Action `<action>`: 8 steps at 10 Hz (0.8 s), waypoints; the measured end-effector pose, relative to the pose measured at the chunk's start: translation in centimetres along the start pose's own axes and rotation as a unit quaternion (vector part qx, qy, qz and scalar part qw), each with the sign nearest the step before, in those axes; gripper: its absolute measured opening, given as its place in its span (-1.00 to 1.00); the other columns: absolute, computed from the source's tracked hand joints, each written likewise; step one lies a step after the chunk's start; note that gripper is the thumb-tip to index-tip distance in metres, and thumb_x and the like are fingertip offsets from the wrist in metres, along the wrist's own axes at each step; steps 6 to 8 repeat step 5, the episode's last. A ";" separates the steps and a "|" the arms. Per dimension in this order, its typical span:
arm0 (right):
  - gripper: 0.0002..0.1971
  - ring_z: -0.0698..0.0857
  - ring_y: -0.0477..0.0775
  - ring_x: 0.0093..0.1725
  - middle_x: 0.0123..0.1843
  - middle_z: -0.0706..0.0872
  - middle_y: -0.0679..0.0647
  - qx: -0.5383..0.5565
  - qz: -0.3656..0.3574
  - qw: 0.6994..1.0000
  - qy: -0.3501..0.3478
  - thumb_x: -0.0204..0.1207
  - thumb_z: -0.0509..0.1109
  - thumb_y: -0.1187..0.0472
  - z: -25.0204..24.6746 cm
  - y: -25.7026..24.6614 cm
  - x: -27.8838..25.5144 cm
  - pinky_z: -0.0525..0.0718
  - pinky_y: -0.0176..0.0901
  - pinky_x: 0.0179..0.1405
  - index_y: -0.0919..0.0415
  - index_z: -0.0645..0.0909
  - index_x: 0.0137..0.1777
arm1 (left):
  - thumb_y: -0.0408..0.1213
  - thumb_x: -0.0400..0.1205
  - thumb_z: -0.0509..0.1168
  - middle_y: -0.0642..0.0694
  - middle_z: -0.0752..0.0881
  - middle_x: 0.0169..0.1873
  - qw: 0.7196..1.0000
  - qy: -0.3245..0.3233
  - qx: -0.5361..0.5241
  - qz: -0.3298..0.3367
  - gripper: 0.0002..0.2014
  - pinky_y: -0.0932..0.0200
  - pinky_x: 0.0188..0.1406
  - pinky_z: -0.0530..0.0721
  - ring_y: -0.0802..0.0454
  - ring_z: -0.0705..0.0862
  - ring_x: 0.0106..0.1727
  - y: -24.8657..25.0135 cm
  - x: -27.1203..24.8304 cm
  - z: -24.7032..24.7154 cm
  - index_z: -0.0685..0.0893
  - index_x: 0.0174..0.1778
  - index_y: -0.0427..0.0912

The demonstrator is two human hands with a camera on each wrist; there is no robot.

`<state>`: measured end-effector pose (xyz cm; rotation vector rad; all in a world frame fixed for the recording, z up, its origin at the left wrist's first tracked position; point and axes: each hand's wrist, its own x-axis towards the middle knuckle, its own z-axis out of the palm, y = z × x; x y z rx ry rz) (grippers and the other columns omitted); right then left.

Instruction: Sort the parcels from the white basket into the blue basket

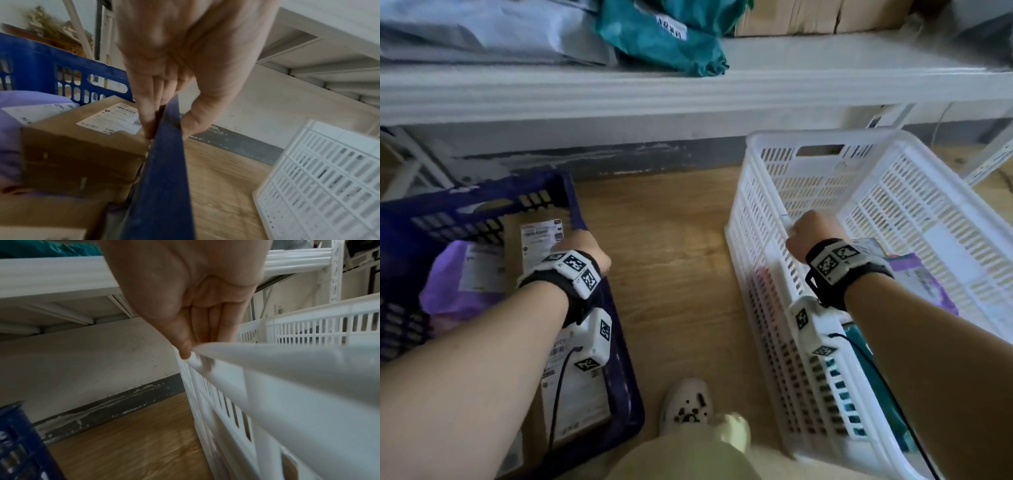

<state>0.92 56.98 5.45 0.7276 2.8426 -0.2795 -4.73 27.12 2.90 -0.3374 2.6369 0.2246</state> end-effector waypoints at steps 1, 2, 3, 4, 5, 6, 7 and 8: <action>-0.80 0.47 0.07 -0.45 -0.42 0.50 0.11 0.015 -0.001 1.000 0.008 0.48 0.24 0.34 -0.1 -0.7 0.9 0.37 -0.22 -0.51 0.27 0.41 -0.38 | -0.41 0.46 0.40 -0.16 0.53 -0.40 1.000 0.009 -0.010 0.008 -0.82 0.20 -0.61 0.39 -0.05 0.54 -0.45 0.9 0.4 0.3 0.58 -0.09 -0.37; -0.89 0.46 0.03 -0.45 -0.41 0.49 0.10 0.011 -0.009 1.000 0.002 0.48 0.23 0.34 -0.1 -1.3 1.6 0.34 -0.24 -0.54 0.29 0.47 -0.28 | -0.37 0.49 0.41 -0.15 0.54 -0.29 0.999 0.020 -0.011 0.030 -0.62 0.16 -0.57 0.43 -0.03 0.55 -0.37 2.4 0.3 1.0 0.50 0.19 -0.36; -0.95 0.46 0.02 -0.46 -0.40 0.50 0.08 0.014 -0.006 1.000 -0.005 0.48 0.28 0.32 0.0 -1.3 2.4 0.32 -0.27 -0.58 0.28 0.54 -0.19 | -0.34 0.49 0.44 -0.15 0.54 -0.10 0.998 -0.011 -0.030 0.051 -0.50 0.11 -0.36 0.52 -0.08 0.56 -0.18 3.6 -0.4 1.2 0.43 0.30 -0.31; -0.82 0.52 0.04 -0.37 -0.29 0.58 0.08 0.004 -0.015 1.000 -0.009 0.53 0.33 0.21 0.1 -1.1 2.3 0.37 -0.24 -0.50 0.28 0.64 0.05 | -0.25 0.51 0.46 -0.24 0.59 0.20 0.996 -0.037 -0.031 0.081 -0.40 0.07 -0.02 0.60 -0.17 0.62 0.15 3.9 -1.1 0.4 0.40 0.43 -0.30; -0.62 0.65 0.20 0.10 0.21 0.67 0.17 0.024 -0.042 0.999 0.003 0.59 0.29 0.15 -0.3 -1.3 0.9 0.54 -0.13 -0.07 0.19 0.50 0.39 | -0.08 0.59 0.37 -0.24 0.52 0.40 0.993 -0.008 -0.058 0.101 -0.34 0.05 0.18 0.57 -0.18 0.57 0.34 3.9 -2.9 -1.9 0.33 0.52 -0.32; -0.62 0.65 0.20 0.10 0.21 0.67 0.17 0.024 -0.042 0.999 0.003 0.59 0.29 0.15 -0.3 -1.3 0.9 0.54 -0.13 -0.07 0.19 0.50 0.39 | -0.08 0.59 0.37 -0.24 0.52 0.40 0.993 -0.008 -0.058 0.101 -0.34 0.05 0.18 0.57 -0.18 0.57 0.34 3.9 -2.9 -1.9 0.33 0.52 -0.32; -0.62 0.65 0.20 0.10 0.21 0.67 0.17 0.024 -0.042 0.999 0.003 0.59 0.29 0.15 -0.3 -1.3 0.9 0.54 -0.13 -0.07 0.19 0.50 0.39 | -0.08 0.59 0.37 -0.24 0.52 0.40 0.993 -0.008 -0.058 0.101 -0.34 0.05 0.18 0.57 -0.18 0.57 0.34 3.9 -2.9 -1.9 0.33 0.52 -0.32; -0.62 0.65 0.20 0.10 0.21 0.67 0.17 0.024 -0.042 0.999 0.003 0.59 0.29 0.15 -0.3 -1.3 0.9 0.54 -0.13 -0.07 0.19 0.50 0.39 | -0.08 0.59 0.37 -0.24 0.52 0.40 0.993 -0.008 -0.058 0.101 -0.34 0.05 0.18 0.57 -0.18 0.57 0.34 3.9 -2.9 -1.9 0.33 0.52 -0.32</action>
